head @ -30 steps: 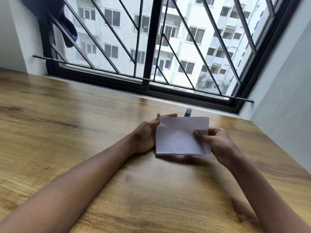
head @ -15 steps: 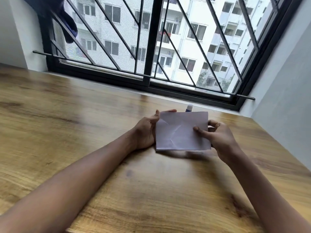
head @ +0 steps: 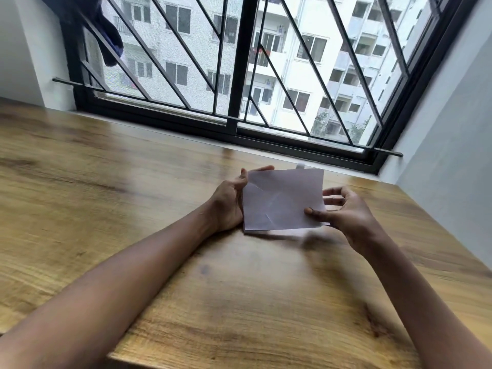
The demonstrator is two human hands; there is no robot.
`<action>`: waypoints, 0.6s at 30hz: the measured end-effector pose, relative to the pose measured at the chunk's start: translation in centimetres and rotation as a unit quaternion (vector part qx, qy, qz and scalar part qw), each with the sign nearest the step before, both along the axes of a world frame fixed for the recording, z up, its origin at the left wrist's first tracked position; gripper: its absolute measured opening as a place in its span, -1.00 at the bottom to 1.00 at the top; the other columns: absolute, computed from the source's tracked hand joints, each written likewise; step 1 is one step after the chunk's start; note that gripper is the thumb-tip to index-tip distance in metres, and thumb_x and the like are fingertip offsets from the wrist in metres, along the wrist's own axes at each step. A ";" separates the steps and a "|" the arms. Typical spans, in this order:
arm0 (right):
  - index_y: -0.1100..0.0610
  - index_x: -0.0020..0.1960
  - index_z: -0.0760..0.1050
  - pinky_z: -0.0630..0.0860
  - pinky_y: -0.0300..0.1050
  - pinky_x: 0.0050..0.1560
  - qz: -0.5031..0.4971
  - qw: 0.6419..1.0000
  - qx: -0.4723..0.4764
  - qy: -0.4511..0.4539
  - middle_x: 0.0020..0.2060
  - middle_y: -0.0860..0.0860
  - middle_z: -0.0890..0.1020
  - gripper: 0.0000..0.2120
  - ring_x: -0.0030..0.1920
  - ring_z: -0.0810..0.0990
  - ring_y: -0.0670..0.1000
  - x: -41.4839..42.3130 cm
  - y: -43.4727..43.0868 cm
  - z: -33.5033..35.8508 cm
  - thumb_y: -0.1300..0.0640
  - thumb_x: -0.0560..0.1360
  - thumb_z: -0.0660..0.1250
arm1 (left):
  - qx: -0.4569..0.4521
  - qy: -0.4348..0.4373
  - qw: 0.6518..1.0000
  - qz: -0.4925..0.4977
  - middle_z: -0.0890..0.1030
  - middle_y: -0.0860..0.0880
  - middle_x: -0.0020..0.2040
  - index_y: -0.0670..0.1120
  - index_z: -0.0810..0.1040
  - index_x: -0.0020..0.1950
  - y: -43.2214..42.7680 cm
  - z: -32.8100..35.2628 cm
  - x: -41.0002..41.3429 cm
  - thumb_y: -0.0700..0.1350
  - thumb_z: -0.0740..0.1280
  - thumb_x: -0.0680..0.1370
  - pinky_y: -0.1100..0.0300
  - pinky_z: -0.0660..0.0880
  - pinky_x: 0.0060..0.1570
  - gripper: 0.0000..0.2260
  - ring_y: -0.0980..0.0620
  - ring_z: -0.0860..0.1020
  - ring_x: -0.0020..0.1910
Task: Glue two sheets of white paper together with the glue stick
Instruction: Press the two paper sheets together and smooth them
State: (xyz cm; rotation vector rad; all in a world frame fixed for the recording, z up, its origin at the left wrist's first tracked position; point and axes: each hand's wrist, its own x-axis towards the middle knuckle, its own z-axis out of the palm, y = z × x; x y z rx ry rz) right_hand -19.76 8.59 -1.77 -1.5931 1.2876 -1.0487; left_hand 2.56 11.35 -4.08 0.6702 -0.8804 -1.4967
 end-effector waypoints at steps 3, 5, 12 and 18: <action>0.09 -0.04 0.46 0.59 0.15 0.01 0.008 1.000 -0.003 -0.001 -0.04 0.19 0.62 -0.55 -0.04 0.64 0.20 -0.1 -0.1 -0.2 0.24 0.18 0.60 | -0.004 -0.005 1.000 -0.002 0.64 -0.05 0.05 -0.04 0.54 0.20 0.0 0.0 0.0 0.01 -0.10 0.65 0.10 0.50 0.07 -0.56 -0.02 0.59 -0.01; 0.09 -0.07 0.46 0.59 0.13 0.00 0.014 1.000 -0.002 0.001 -0.06 0.23 0.64 -0.58 -0.06 0.65 0.21 -0.2 -0.2 -0.3 0.24 0.18 0.59 | -0.006 -0.005 1.000 -0.003 0.63 -0.05 0.06 -0.04 0.54 0.20 0.0 0.0 0.0 -0.01 -0.10 0.64 0.10 0.48 0.09 -0.57 -0.02 0.58 -0.01; 0.15 -0.06 0.51 0.60 0.10 0.00 0.023 0.999 -0.017 0.028 -0.13 0.22 0.67 -0.58 -0.14 0.65 0.15 0.1 0.0 -0.4 0.22 0.17 0.61 | -0.012 0.003 1.000 -0.001 0.64 -0.05 0.06 -0.05 0.54 0.20 -0.1 0.0 0.0 0.04 -0.09 0.64 0.11 0.50 0.10 -0.56 -0.04 0.58 0.01; 0.14 -0.07 0.54 0.61 0.14 0.01 0.007 0.998 -0.027 0.058 -0.13 0.16 0.68 -0.53 -0.09 0.68 0.16 0.1 0.1 -0.5 0.12 0.10 0.64 | -0.018 0.010 1.000 0.000 0.65 -0.06 0.07 -0.08 0.52 0.24 -0.1 -0.2 0.0 0.05 -0.08 0.64 0.10 0.55 0.04 -0.56 -0.04 0.61 -0.01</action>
